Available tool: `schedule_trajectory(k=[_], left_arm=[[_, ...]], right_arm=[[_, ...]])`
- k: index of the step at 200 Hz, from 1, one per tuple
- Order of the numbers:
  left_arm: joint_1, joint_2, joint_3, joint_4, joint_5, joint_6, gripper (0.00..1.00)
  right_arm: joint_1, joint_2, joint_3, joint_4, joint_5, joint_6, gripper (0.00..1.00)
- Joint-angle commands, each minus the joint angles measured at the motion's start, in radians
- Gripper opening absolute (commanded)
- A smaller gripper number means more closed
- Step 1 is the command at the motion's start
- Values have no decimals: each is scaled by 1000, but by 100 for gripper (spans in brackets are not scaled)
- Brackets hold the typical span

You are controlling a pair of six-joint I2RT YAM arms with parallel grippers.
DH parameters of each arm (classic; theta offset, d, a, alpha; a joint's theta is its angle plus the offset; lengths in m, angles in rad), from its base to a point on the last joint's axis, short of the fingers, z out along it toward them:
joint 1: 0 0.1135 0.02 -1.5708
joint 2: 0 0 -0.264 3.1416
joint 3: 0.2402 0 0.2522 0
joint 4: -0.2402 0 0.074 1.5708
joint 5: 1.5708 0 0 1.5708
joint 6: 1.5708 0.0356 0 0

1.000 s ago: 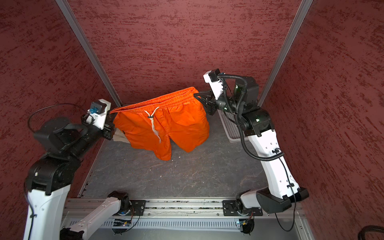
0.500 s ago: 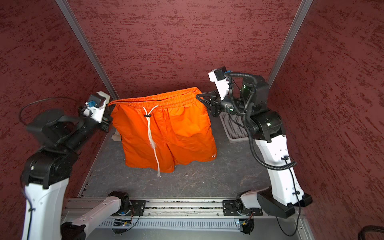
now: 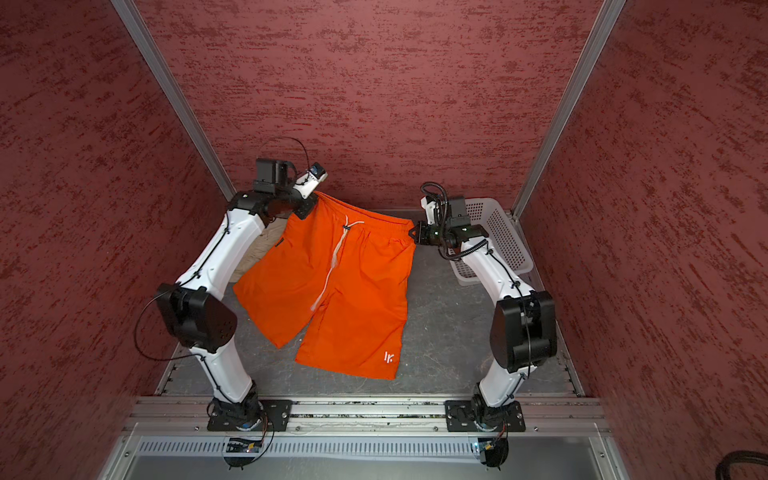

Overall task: Fold and stack the shorts
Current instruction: 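Lay the orange shorts flat on the table, waistband farthest from the robot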

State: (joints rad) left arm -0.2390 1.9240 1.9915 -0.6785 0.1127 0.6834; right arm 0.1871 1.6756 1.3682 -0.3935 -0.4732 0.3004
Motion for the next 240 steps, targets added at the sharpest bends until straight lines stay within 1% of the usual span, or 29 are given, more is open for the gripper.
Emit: schedule_trajectory(k=[1, 13, 34, 55, 77, 116, 138, 153, 184, 192, 198, 204, 212, 216, 229, 240], left_arm=[[-61, 70, 125, 61, -63, 34, 3], [-103, 115, 164, 58, -78, 37, 3], [-166, 158, 180, 75, -98, 41, 4], [-204, 193, 178, 110, -84, 29, 5], [-242, 245, 188, 144, -76, 21, 5], [-319, 379, 277, 161, -70, 3, 5], [-361, 468, 358, 164, -62, -13, 6], [-391, 527, 415, 165, -60, -18, 6], [-453, 642, 520, 199, -53, -30, 8], [-466, 666, 544, 206, -50, -34, 9], [-475, 678, 558, 207, -49, -39, 11], [-483, 688, 569, 208, -52, -41, 17], [-491, 689, 574, 205, -56, -45, 27], [-493, 685, 576, 197, -55, -49, 34], [-495, 655, 575, 159, -58, -69, 54], [-493, 609, 560, 118, -76, -93, 63]], right_arm=[[-11, -110, -107, 141, 109, 99, 0], [-9, -156, -181, 156, 133, 126, 0], [-7, -217, -302, 156, 128, 157, 0], [-3, -322, -424, 146, 153, 186, 0], [0, -419, -570, 174, 161, 245, 0], [22, -549, -762, 194, 161, 366, 0], [59, -614, -838, 193, 168, 429, 0], [76, -664, -880, 174, 195, 464, 0], [78, -773, -916, 61, 326, 481, 0], [78, -790, -909, 26, 359, 476, 5], [78, -799, -900, 0, 388, 471, 11], [78, -812, -885, -26, 414, 464, 19], [78, -823, -862, -55, 438, 452, 29], [78, -826, -846, -70, 448, 444, 34], [78, -828, -778, -120, 467, 403, 43], [78, -820, -707, -173, 493, 360, 48]])
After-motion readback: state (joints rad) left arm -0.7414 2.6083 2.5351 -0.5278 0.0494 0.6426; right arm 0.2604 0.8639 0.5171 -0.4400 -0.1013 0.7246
